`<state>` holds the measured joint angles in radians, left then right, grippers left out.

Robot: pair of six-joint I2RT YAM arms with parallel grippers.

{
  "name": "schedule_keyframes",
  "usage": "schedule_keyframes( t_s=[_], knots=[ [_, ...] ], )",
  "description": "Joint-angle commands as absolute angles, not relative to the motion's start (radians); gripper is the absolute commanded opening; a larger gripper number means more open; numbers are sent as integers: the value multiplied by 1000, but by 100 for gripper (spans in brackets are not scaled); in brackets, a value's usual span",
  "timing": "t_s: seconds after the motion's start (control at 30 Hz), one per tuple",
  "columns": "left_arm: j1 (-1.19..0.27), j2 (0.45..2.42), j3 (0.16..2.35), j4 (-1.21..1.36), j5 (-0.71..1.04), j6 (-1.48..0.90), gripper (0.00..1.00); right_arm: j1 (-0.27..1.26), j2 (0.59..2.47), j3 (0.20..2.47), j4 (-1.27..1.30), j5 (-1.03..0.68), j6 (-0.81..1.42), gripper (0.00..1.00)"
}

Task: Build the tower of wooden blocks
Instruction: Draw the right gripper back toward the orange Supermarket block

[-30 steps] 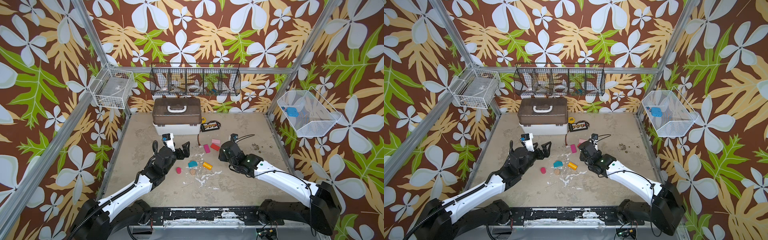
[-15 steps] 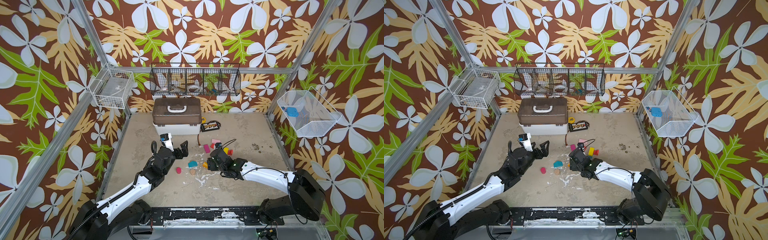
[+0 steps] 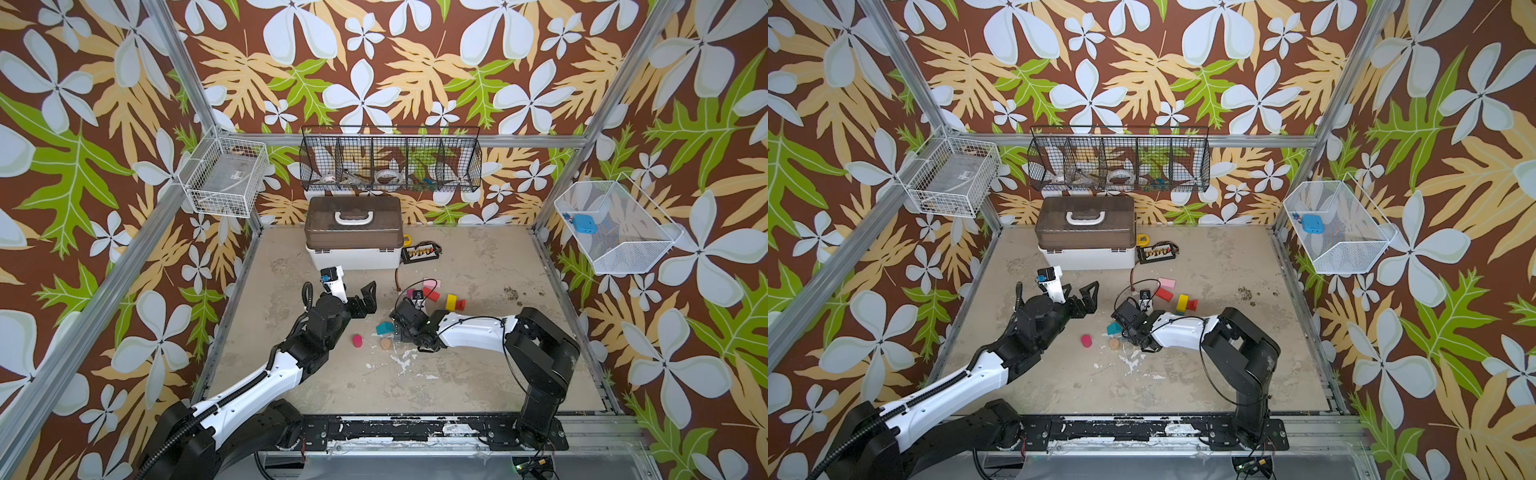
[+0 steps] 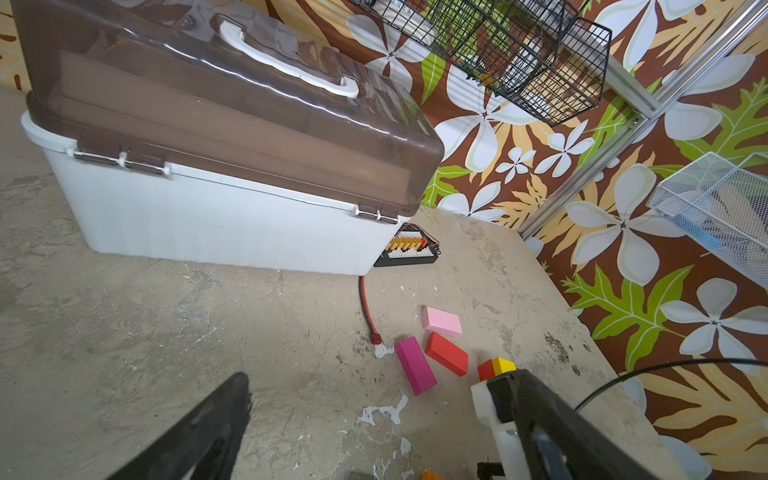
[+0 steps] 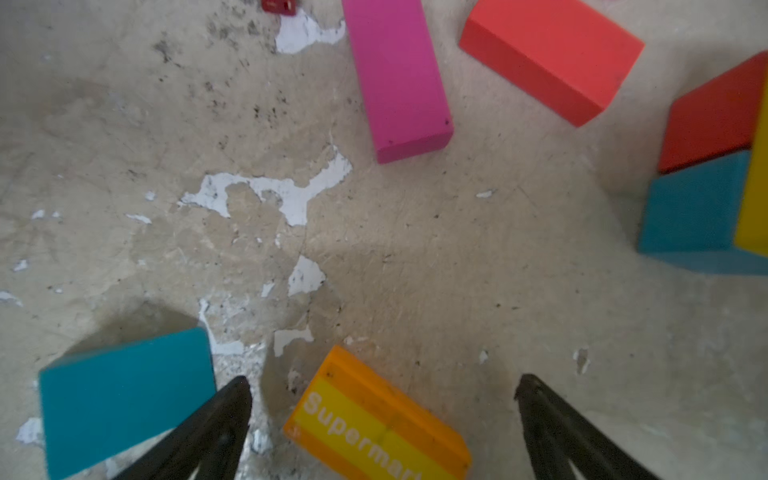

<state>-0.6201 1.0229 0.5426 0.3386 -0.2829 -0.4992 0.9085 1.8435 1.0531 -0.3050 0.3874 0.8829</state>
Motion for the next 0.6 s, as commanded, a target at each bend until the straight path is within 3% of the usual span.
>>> schedule_keyframes(
  t_s=[0.0, 0.57],
  knots=[
    [-618, 1023, 549, 352, -276, -503, 100, 927, 1861, 1063, -332, 438, 899, 100],
    [-618, 1013, 540, 362, -280, -501, 100, 953, 1739, 864, -300, 485, 922, 98]
  ],
)
